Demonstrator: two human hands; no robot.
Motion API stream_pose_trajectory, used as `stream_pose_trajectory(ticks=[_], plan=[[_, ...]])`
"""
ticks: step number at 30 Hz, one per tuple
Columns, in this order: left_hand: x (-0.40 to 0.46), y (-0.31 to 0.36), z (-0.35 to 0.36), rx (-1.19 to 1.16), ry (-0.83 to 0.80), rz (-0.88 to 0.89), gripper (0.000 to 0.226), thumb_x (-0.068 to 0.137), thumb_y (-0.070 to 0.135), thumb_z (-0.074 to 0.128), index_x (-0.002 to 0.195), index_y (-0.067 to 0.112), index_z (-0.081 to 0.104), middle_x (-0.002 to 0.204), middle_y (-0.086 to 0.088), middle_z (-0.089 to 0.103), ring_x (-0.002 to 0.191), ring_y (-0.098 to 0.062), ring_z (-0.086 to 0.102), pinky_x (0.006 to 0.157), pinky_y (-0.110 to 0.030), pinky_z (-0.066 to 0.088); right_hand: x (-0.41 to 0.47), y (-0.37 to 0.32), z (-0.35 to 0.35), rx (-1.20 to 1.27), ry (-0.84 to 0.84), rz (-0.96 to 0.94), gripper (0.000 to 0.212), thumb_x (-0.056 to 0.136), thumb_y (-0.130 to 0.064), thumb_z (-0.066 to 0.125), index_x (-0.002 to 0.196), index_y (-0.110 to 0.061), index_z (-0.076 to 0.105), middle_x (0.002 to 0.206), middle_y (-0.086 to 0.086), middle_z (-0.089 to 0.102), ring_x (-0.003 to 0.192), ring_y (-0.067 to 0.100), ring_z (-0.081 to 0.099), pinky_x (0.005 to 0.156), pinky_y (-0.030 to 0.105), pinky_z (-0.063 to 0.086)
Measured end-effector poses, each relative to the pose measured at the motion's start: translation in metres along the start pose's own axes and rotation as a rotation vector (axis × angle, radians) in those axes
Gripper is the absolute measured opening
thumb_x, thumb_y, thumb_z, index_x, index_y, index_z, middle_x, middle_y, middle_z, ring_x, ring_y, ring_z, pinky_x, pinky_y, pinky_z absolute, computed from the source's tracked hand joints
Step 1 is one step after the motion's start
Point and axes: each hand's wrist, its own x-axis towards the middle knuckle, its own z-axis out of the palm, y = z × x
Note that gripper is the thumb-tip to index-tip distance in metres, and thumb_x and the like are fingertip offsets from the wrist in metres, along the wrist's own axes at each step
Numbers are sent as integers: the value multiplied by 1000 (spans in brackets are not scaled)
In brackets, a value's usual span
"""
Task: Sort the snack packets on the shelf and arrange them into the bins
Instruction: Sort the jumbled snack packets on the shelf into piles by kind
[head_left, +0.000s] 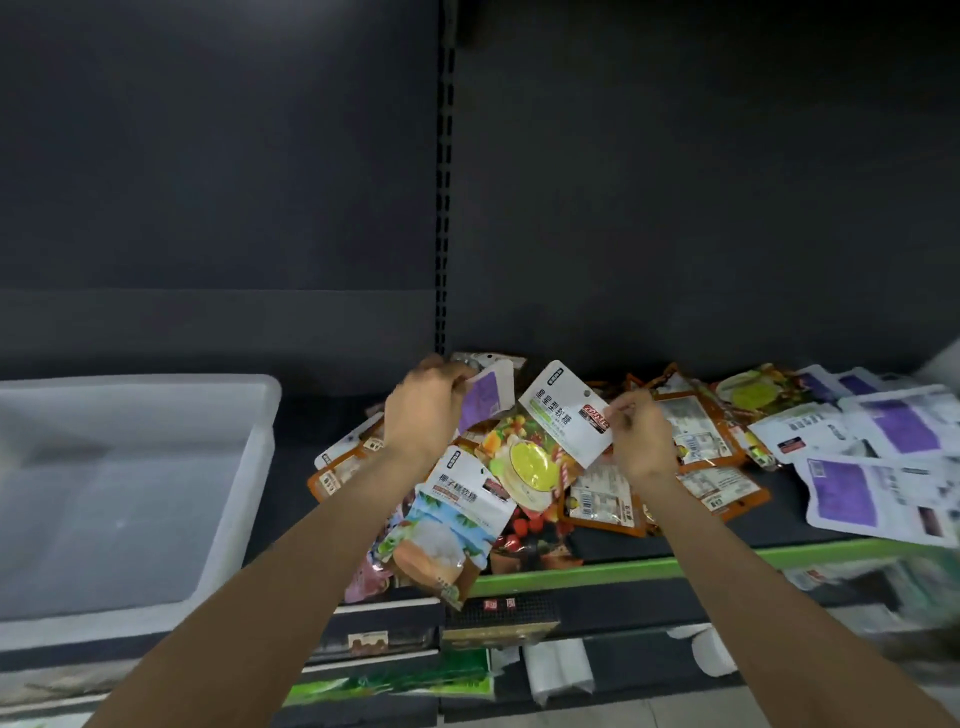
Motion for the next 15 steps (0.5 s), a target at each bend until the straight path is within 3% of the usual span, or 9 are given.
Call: stream_pose_trajectory(ticks=[5,8,12,15], plan=[[16,58,36,34,-34,16,29,96,17,47,118,23,65,117,-5,62,102,-26,59,75,-29,45,20,39,-45,209,85,174,14,92,0,51,88,-13,50,90,5,58,90,28,60,73,55,55],[31,106,69,-53,-45,51,26,95,13,47,111,18,67,111,-8,65,96,-25,61,73,-29,45,38,72,-87,323,152,234,13,92,3,49,92,-10,51,91,8,55,92,30,58,80,53,54],[56,180,126,-172,-159,-3,24,93,8,48,105,11,68,101,-13,69,89,-29,65,75,-33,50,73,126,-136,482,210,385,22,84,9,59,82,-9,48,99,13,56,100,36,58,73,55,56],[72,233,167,-275,-220,-79,25,91,6,47,102,9,70,101,-14,70,92,-29,65,80,-35,52,98,161,-168,588,260,457,19,90,10,48,96,-8,45,94,13,51,86,27,55,61,45,58]])
